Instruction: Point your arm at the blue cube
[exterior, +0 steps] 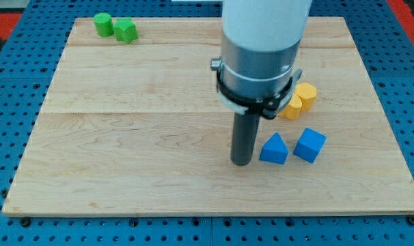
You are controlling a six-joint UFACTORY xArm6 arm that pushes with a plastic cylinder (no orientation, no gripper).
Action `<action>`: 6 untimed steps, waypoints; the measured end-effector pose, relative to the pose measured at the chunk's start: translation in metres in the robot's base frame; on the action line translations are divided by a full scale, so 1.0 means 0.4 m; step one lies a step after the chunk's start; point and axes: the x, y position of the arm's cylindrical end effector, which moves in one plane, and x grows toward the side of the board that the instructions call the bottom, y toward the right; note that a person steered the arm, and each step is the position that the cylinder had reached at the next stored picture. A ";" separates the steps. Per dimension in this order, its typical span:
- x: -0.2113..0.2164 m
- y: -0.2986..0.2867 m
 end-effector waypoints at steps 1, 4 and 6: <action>0.063 0.060; -0.168 -0.087; 0.116 0.038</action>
